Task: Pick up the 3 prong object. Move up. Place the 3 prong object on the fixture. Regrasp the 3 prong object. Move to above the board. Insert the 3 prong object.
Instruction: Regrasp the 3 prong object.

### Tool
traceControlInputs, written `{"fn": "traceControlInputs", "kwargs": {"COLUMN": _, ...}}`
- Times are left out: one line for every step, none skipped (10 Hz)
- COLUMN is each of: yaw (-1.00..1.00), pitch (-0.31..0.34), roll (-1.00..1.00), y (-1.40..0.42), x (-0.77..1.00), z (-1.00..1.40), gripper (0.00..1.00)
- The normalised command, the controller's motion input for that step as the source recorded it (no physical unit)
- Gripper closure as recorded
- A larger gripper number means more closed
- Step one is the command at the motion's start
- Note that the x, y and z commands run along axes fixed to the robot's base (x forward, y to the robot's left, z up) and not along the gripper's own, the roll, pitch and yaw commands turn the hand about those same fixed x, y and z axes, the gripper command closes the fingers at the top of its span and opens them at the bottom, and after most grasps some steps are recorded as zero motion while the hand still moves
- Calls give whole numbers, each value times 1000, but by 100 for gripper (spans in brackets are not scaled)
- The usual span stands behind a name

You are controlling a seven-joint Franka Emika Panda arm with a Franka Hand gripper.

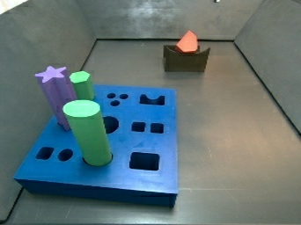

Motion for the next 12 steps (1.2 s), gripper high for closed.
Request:
{"fn": "traceControlInputs", "kwargs": {"yaw": 13, "pitch": 3, "roll": 1000, "y": -22, "x": -37, "z": 5, "gripper": 0}}
{"fn": "traceControlInputs", "kwargs": {"yaw": 14, "pitch": -5, "roll": 1000, "y": -20, "x": -29, "z": 6, "gripper": 0}}
{"fn": "traceControlInputs", "kwargs": {"yaw": 14, "pitch": -8, "roll": 1000, "y": -15, "x": -25, "z": 3, "gripper": 0}}
{"fn": "traceControlInputs", "kwargs": {"yaw": 16, "pitch": -12, "roll": 1000, "y": -17, "x": -23, "z": 3, "gripper": 0}}
{"fn": "traceControlInputs", "kwargs": {"yaw": 16, "pitch": -12, "roll": 1000, "y": -14, "x": -24, "z": 4, "gripper": 0}}
{"fn": "traceControlInputs", "kwargs": {"yaw": 18, "pitch": -8, "roll": 1000, "y": -18, "x": -17, "z": 7, "gripper": 0}}
{"fn": "traceControlInputs", "kwargs": {"yaw": 19, "pitch": -5, "roll": 1000, "y": -13, "x": -12, "z": 8, "gripper": 0}}
{"fn": "traceControlInputs", "kwargs": {"yaw": 20, "pitch": 4, "roll": 1000, "y": -21, "x": 6, "z": 8, "gripper": 0}}
{"fn": "traceControlInputs", "kwargs": {"yaw": 22, "pitch": 11, "roll": 1000, "y": -17, "x": 18, "z": -4, "gripper": 0}}
{"fn": "traceControlInputs", "kwargs": {"yaw": 25, "pitch": 23, "roll": 1000, "y": -25, "x": 32, "z": -9, "gripper": 0}}
{"fn": "traceControlInputs", "kwargs": {"yaw": 28, "pitch": 36, "roll": 1000, "y": -25, "x": 45, "z": -9, "gripper": 0}}
{"fn": "traceControlInputs", "kwargs": {"yaw": 36, "pitch": 60, "roll": 1000, "y": -27, "x": 61, "z": -8, "gripper": 0}}
